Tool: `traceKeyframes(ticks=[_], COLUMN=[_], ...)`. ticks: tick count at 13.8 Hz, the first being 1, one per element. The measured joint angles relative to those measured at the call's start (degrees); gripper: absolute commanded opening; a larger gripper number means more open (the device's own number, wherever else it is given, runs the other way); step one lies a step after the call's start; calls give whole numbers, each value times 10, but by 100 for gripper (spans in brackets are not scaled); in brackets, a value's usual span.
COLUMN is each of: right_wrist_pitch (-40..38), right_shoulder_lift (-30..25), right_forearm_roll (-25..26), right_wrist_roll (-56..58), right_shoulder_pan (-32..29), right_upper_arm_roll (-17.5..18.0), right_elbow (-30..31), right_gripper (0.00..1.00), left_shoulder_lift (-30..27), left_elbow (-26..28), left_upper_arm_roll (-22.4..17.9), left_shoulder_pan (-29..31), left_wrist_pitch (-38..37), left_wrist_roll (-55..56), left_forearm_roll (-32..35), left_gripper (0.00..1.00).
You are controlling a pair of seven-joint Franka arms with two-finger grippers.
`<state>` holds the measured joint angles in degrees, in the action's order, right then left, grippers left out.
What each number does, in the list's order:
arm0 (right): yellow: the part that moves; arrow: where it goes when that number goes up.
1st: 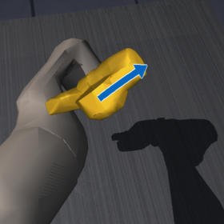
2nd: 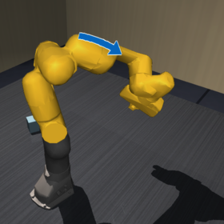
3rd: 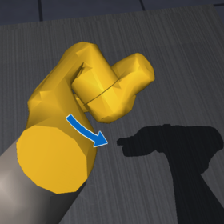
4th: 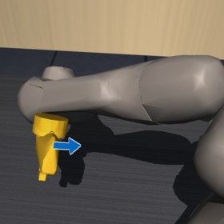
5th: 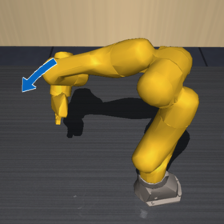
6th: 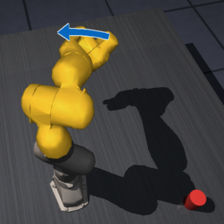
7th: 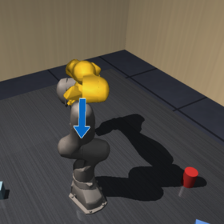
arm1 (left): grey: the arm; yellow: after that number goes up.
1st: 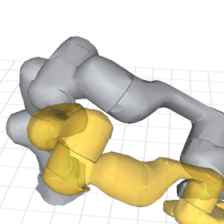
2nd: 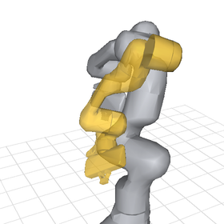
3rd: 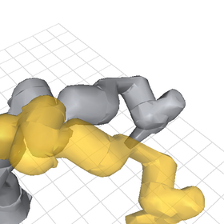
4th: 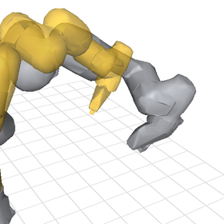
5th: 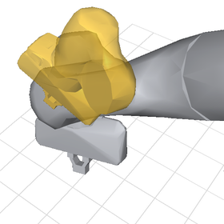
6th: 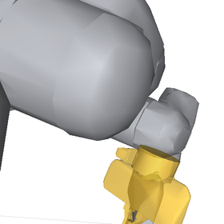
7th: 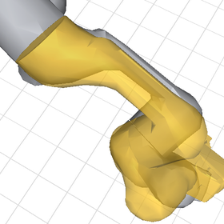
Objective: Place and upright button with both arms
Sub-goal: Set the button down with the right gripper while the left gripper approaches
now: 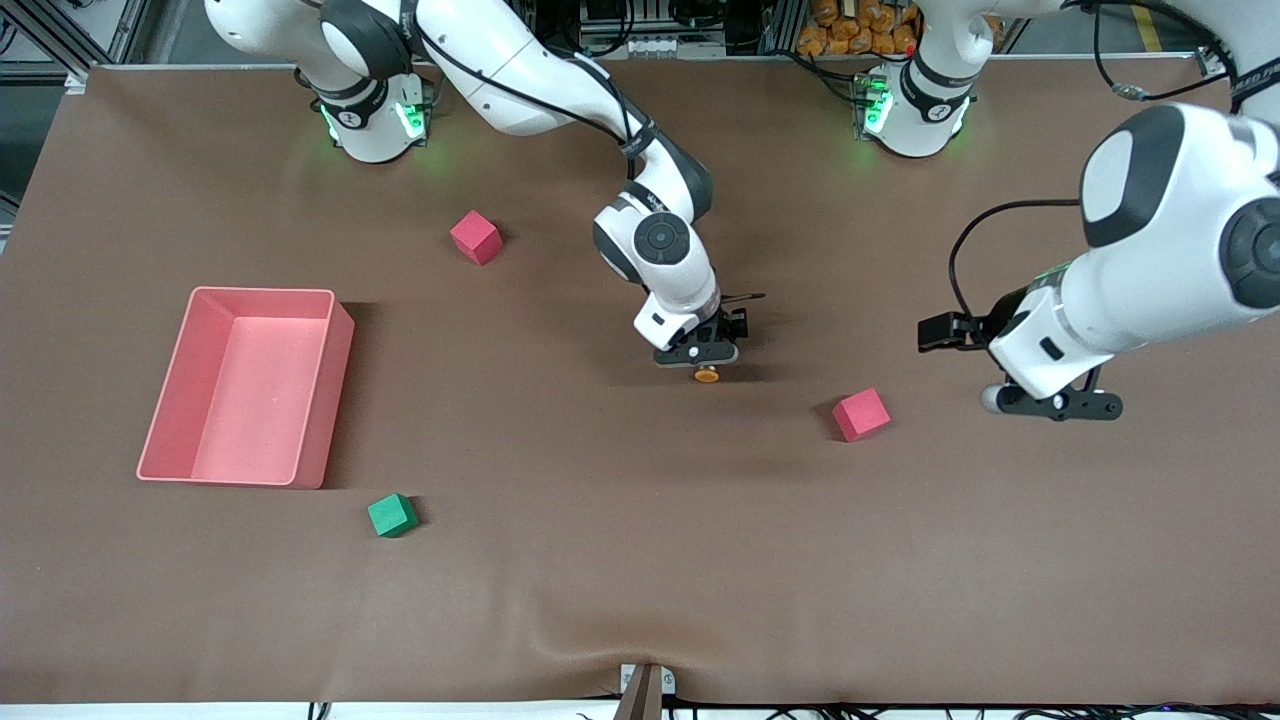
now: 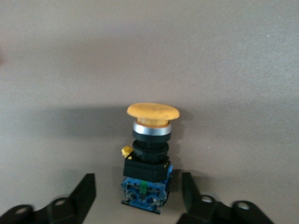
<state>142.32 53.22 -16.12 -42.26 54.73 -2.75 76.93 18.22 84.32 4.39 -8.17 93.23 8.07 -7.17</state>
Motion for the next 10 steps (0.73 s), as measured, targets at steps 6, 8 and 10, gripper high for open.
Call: traceKeyframes(ticks=[6,8,10], right_wrist_pitch=[-39,-85,-122], right_shoulder_lift=[-21,-48,-83], right_forearm_roll=[0,0,0], right_wrist_roll=[0,0,17], right_shoulder_pan=[-14,-31,-46], right_upper_arm_roll=[-17,-26,-41], right_elbow=[-15,-16,-5], right_gripper=[100,100,100], left_shoulder_lift=[20,27,37], left_elbow=[-3,-3,-3], left_upper_arm_roll=[0,0,0], left_shoulder_pan=[-18,-30,-41], left_wrist_pitch=[15,16,21], left_wrist_roll=[2,4,4], left_forearm_roll=[-1,-1,-1], left_gripper=[100,100,100])
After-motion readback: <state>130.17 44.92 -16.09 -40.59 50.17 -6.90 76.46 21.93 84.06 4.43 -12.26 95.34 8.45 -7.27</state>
